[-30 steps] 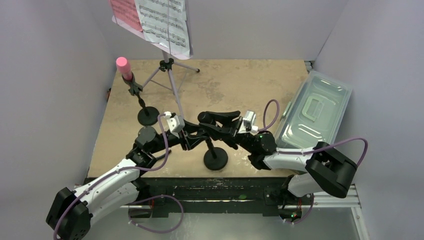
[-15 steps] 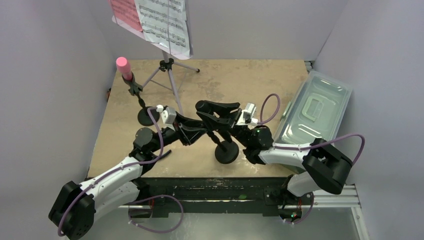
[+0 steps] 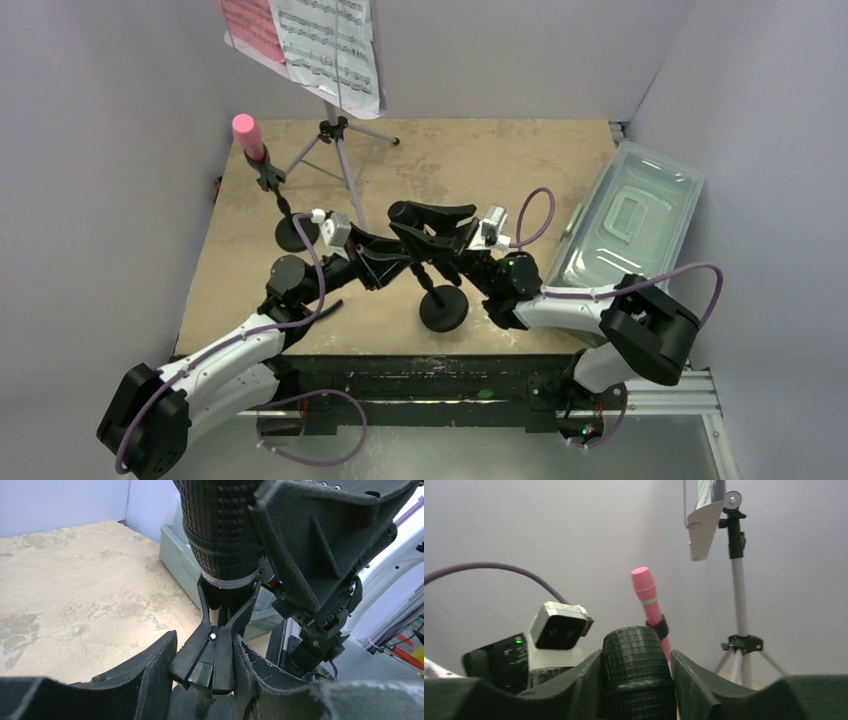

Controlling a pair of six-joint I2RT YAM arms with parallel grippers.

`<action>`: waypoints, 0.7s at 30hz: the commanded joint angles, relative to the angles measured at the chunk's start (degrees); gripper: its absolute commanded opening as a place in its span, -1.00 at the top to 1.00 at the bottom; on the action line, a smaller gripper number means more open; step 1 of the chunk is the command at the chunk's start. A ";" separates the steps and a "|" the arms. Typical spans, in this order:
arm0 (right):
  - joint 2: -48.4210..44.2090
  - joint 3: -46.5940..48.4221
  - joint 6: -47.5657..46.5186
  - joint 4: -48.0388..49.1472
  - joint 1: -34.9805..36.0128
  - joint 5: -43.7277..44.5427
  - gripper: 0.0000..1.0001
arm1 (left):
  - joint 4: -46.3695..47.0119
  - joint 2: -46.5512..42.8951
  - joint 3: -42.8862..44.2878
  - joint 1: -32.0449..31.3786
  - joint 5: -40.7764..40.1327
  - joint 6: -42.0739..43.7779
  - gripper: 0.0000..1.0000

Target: Set up the instrument practice props

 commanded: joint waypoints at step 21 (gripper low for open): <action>-50.93 -11.69 -12.01 -54.89 3.49 30.24 -0.98 | -45.21 -15.95 17.77 -2.43 -32.49 27.14 1.00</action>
